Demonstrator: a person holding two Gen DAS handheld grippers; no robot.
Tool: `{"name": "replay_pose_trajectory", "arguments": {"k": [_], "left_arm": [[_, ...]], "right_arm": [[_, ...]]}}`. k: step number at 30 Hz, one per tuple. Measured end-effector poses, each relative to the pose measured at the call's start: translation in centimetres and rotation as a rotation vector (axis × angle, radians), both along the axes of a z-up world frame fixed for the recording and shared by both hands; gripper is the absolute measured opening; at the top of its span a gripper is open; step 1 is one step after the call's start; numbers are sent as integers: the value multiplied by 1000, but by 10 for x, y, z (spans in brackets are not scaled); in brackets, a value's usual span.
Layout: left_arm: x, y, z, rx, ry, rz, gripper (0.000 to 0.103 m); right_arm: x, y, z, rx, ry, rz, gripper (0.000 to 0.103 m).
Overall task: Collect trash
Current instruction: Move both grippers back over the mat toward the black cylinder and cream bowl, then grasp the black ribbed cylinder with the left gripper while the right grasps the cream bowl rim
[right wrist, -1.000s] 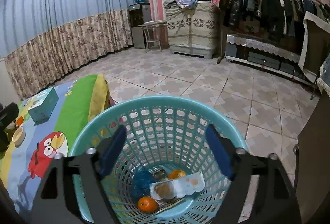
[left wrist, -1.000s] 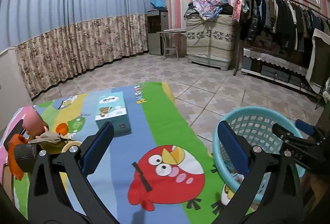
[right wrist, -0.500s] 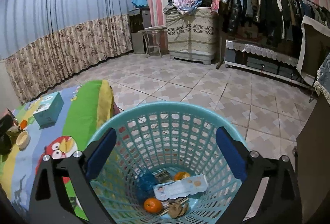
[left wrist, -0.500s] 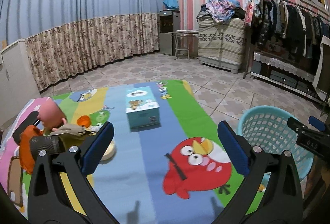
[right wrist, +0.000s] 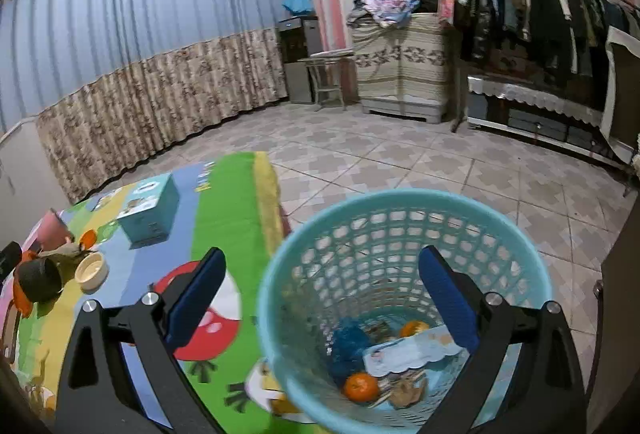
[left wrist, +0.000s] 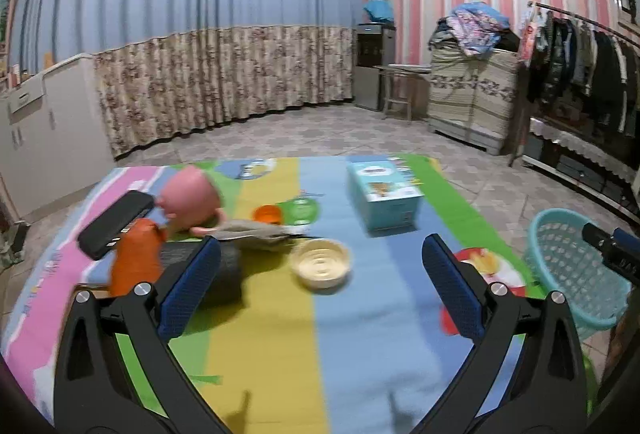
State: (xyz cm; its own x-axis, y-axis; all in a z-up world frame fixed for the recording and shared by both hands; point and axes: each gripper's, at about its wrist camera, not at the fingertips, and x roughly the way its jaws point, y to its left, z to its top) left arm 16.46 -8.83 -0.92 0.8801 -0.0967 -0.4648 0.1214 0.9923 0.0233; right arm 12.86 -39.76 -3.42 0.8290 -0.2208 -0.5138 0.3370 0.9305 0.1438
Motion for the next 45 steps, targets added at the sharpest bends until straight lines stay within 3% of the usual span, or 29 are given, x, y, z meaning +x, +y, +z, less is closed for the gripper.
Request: {"name": "replay_pose_trajectory", "arguments": {"k": [15, 20, 28, 33, 37, 41, 43, 45], "left_arm": [[21, 111, -35, 51, 91, 139, 97], [38, 131, -41, -18, 155, 126, 97], [57, 94, -41, -57, 193, 99, 97], [76, 74, -51, 21, 215, 141, 97], [90, 78, -61, 23, 276, 168, 97], [95, 88, -64, -35, 314, 163, 81], [92, 91, -62, -54, 316, 136, 63], [88, 92, -60, -48, 316, 115, 61]], "right_arm": [[23, 56, -19, -21, 70, 92, 95], [27, 80, -21, -58, 93, 141, 95], [35, 107, -21, -127, 119, 181, 95], [35, 109, -24, -106, 133, 204, 95], [37, 112, -26, -93, 143, 216, 95], [37, 117, -26, -95, 152, 229, 95], [37, 121, -25, -86, 151, 241, 95], [40, 126, -25, -78, 159, 250, 95]]}}
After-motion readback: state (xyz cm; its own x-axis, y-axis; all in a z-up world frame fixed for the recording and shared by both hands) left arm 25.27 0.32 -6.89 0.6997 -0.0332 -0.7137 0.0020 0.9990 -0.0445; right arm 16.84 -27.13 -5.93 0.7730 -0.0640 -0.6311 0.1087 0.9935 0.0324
